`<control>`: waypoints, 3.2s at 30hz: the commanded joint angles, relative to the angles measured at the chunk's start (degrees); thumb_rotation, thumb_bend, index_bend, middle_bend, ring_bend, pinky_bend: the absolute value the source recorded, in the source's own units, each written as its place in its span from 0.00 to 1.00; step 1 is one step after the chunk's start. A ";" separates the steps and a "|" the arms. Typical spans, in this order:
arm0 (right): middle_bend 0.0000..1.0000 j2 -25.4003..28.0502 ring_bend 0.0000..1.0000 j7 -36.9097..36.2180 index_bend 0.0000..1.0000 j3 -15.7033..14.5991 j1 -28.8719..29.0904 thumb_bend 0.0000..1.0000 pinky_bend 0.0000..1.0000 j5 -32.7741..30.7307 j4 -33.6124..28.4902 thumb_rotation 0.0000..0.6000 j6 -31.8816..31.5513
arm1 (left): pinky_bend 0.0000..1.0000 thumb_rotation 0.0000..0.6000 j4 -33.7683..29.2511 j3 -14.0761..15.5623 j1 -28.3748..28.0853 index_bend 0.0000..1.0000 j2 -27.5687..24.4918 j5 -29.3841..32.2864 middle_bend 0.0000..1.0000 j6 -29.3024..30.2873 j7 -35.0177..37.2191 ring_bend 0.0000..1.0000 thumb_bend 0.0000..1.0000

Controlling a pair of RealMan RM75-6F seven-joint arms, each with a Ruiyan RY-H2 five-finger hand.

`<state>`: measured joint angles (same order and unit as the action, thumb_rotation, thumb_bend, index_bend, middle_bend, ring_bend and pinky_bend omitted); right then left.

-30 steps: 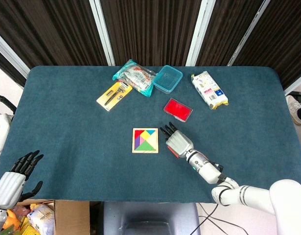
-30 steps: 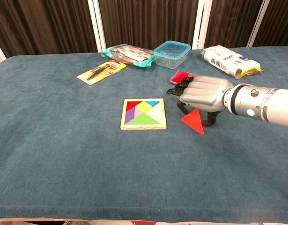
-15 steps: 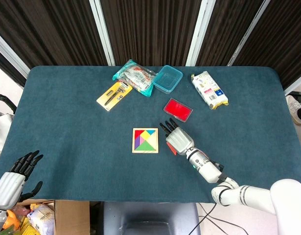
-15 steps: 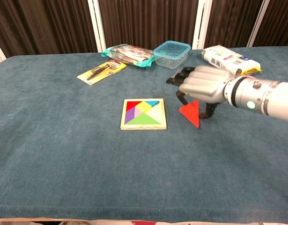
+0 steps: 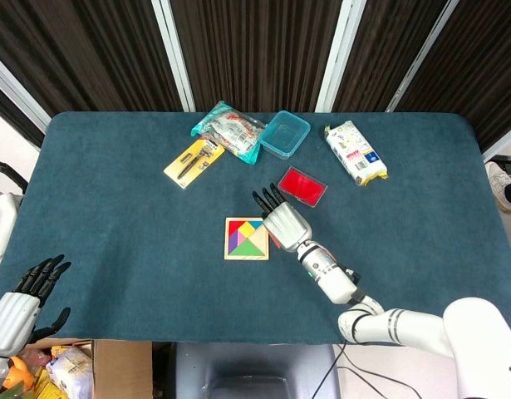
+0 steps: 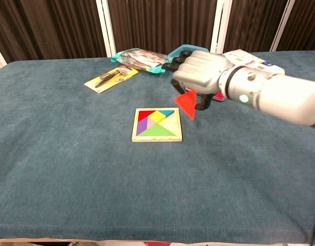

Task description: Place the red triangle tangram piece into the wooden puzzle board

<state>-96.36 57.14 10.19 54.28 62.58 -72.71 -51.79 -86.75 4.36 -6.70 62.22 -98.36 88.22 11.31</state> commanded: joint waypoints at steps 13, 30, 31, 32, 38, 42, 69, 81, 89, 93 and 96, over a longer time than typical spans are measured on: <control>0.08 -8.13 0.00 2.93 0.73 0.15 3.99 0.46 0.00 -4.21 8.71 1.00 0.32 | 0.14 1.00 0.63 0.33 0.19 0.00 -0.32 -0.94 0.00 0.82 1.24 0.00 0.41; 0.09 -11.49 0.00 3.77 0.73 -0.30 5.16 0.46 0.00 -5.63 11.51 1.00 0.18 | 0.14 1.00 0.71 0.51 0.16 0.00 -0.50 -1.42 0.00 1.04 1.58 0.00 0.41; 0.09 -11.60 0.00 3.91 0.73 -0.39 5.22 0.46 0.00 -5.60 11.61 1.00 0.13 | 0.14 1.00 0.73 0.54 0.22 0.00 -0.50 -1.46 0.00 1.14 1.60 0.00 0.41; 0.09 -11.68 0.00 3.97 0.73 -0.46 5.24 0.46 0.00 -5.60 11.65 1.00 0.11 | 0.14 1.00 0.75 0.54 0.24 0.00 -0.50 -1.46 0.00 1.20 1.65 0.00 0.41; 0.09 -11.72 0.00 4.71 0.73 -0.79 5.22 0.46 0.00 -5.77 11.60 1.00 -0.27 | 0.14 1.00 0.83 0.48 0.16 0.00 -0.45 -1.44 0.00 1.15 1.76 0.00 0.41; 0.09 -11.67 0.00 5.39 0.73 -1.07 5.19 0.46 0.00 -6.01 11.47 1.00 -0.38 | 0.14 1.00 0.77 0.53 0.22 0.00 -0.50 -1.56 0.00 1.30 1.71 0.00 0.41; 0.09 -11.79 0.00 6.61 0.71 -1.90 5.14 0.46 0.00 -6.27 10.63 1.00 -0.69 | 0.14 1.00 0.57 0.56 0.29 0.00 -0.63 -1.33 0.00 1.17 1.66 0.00 0.41; 0.09 -12.00 0.00 6.96 0.58 -1.92 5.37 0.46 0.00 -6.73 10.72 1.00 -0.42 | 0.14 1.00 0.68 0.51 0.19 0.00 -0.66 -1.27 0.00 1.02 1.92 0.00 0.41; 0.09 -11.67 0.00 7.36 0.54 -1.94 5.40 0.46 0.00 -7.23 10.20 1.00 -0.44 | 0.14 1.00 0.65 0.50 0.21 0.00 -0.76 -1.23 0.00 1.06 2.01 0.00 0.41; 0.08 -11.51 0.00 7.31 0.51 -2.03 5.37 0.46 0.00 -7.21 9.92 1.00 -0.54 | 0.14 1.00 0.50 0.48 0.14 0.00 -0.83 -1.14 0.00 0.88 1.93 0.00 0.41; 0.08 -11.38 0.00 7.49 0.50 -2.17 5.36 0.46 0.00 -7.32 9.79 1.00 -0.54 | 0.14 1.00 0.61 0.49 0.27 0.00 -0.77 -1.16 0.00 1.09 1.98 0.00 0.41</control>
<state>-107.75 64.62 8.05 59.64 55.27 -62.91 -52.32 -86.15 4.84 -6.43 61.45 -99.52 89.31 13.29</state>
